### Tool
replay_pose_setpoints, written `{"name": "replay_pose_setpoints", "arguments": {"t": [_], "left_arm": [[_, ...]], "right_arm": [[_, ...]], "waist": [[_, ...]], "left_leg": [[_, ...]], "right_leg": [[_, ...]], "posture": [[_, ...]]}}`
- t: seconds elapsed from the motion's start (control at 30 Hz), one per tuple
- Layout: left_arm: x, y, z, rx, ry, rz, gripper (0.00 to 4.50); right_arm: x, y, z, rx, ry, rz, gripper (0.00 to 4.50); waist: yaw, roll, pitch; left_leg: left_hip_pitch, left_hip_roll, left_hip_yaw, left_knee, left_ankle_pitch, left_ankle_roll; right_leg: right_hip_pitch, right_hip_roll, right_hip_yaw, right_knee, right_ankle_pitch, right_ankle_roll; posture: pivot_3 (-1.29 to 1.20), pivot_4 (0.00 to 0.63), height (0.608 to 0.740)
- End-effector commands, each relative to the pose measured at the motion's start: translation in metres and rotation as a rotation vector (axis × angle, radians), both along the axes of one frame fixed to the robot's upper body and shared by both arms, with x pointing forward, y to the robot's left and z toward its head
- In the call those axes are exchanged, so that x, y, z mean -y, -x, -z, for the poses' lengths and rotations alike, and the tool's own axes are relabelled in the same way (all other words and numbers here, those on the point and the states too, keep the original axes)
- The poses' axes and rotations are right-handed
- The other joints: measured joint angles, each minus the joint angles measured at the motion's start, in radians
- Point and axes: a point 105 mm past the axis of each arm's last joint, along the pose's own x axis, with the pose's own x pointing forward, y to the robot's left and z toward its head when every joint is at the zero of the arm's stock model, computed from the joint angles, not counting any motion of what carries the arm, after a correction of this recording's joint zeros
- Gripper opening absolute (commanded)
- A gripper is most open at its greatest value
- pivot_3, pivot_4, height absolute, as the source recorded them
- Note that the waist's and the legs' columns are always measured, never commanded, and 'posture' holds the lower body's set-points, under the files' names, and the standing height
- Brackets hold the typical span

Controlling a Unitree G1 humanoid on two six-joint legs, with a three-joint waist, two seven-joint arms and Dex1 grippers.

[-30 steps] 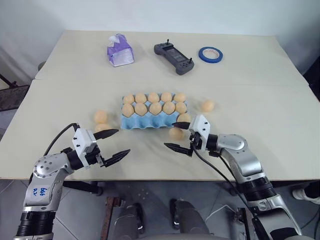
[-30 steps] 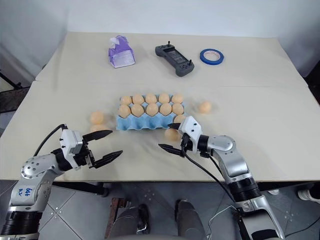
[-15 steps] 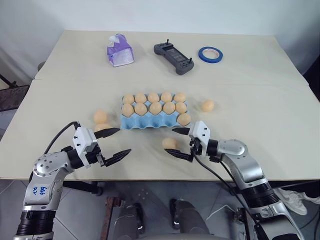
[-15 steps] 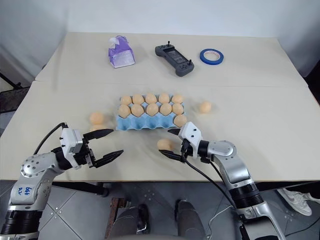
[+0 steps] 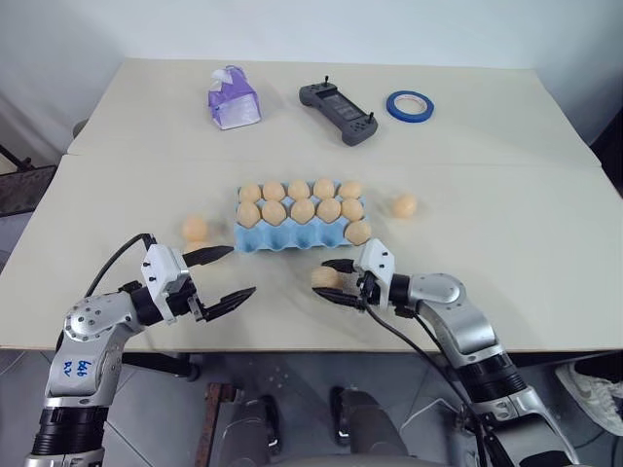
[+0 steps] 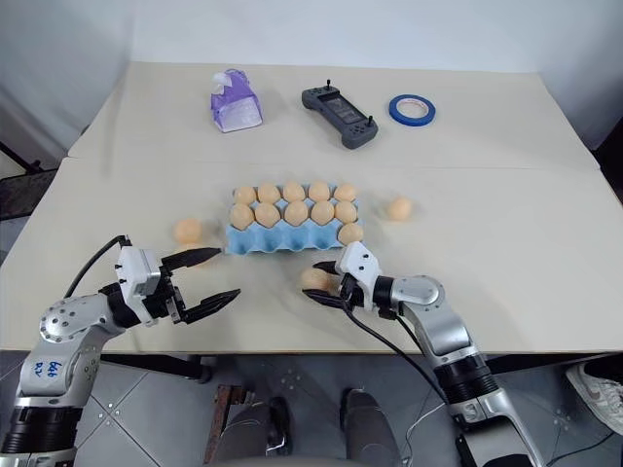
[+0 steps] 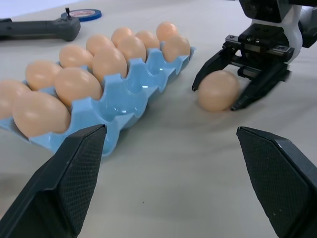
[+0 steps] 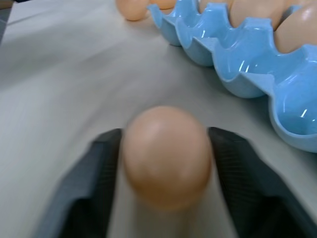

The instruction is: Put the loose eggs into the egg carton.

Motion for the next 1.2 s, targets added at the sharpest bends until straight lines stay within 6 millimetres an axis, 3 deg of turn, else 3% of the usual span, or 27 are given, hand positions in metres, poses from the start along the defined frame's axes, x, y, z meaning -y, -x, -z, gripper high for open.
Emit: {"name": "replay_pose_setpoints", "arguments": {"t": [0.03,0.1,0.17,0.3,0.53,0.8,0.87,1.0,1.2], "left_arm": [[0.0,0.003,-0.009,0.034,0.0,0.007,4.5],[0.0,0.003,-0.009,0.033,0.0,0.007,4.5],[0.0,0.003,-0.009,0.032,0.0,0.007,4.5],[0.001,0.002,-0.009,0.03,0.002,0.007,4.5],[0.004,0.0,-0.01,0.037,0.012,0.012,4.5],[0.0,0.002,-0.012,0.043,0.011,-0.014,4.5],[0.0,0.003,-0.012,0.042,0.011,-0.013,4.5],[0.001,0.003,-0.013,0.044,0.014,-0.012,4.5],[0.014,-0.002,-0.022,0.06,0.037,0.03,4.5]], "right_arm": [[0.0,-0.002,-0.012,0.049,-0.028,0.005,1.68],[-0.002,0.001,-0.017,0.058,-0.054,-0.02,1.67],[-0.005,0.003,-0.037,0.093,-0.109,-0.046,1.67],[0.001,-0.016,-0.069,0.157,-0.167,0.026,1.67],[0.012,-0.048,-0.071,0.223,-0.108,0.103,1.67],[0.011,-0.039,-0.071,0.229,-0.126,0.048,4.33],[0.016,-0.036,-0.074,0.235,-0.137,0.055,4.42],[0.043,-0.028,-0.079,0.247,-0.167,0.118,4.42],[0.119,-0.013,-0.063,0.24,-0.176,0.392,4.42]], "waist": [[0.0,0.0,0.0],[0.0,0.0,0.0],[0.0,0.0,0.0],[-0.003,0.0,0.0],[0.001,0.0,0.0],[0.0,0.0,0.0],[0.002,0.0,0.0],[0.008,0.0,0.0],[0.037,0.0,0.0]], "left_leg": [[0.0,0.0,0.0,0.0,0.0,0.0],[0.0,0.0,0.0,0.0,0.0,0.0],[0.0,0.0,0.0,0.0,0.0,0.0],[0.0,0.001,0.0,0.0,0.0,0.0],[0.0,0.001,0.0,-0.001,0.0,-0.002],[-0.002,0.0,0.002,0.0,-0.002,-0.001],[-0.002,0.001,0.002,0.001,-0.002,-0.001],[-0.002,0.001,0.0,0.002,-0.001,-0.001],[-0.002,-0.001,-0.001,0.002,-0.002,-0.001]], "right_leg": [[0.0,0.0,0.0,0.0,0.0,0.0],[0.0,0.0,0.0,0.0,0.0,0.0],[0.0,0.0,0.0,0.0,0.0,0.0],[0.0,0.0,0.0,0.001,0.0,0.0],[0.0,-0.003,-0.009,0.0,0.0,-0.001],[-0.003,-0.014,-0.037,0.003,-0.001,-0.001],[-0.003,-0.015,-0.04,0.004,-0.001,-0.001],[-0.001,-0.016,-0.043,0.005,-0.001,-0.001],[0.0,-0.019,-0.046,0.003,-0.001,-0.001]], "posture": [[0.0,0.15,0.74],[0.0,0.15,0.74],[0.0,0.15,0.74],[0.0,0.15,0.74],[0.0,0.15,0.74],[0.0,0.15,0.74],[0.0,0.15,0.74],[0.0,0.15,0.74],[0.0,0.15,0.74]]}}
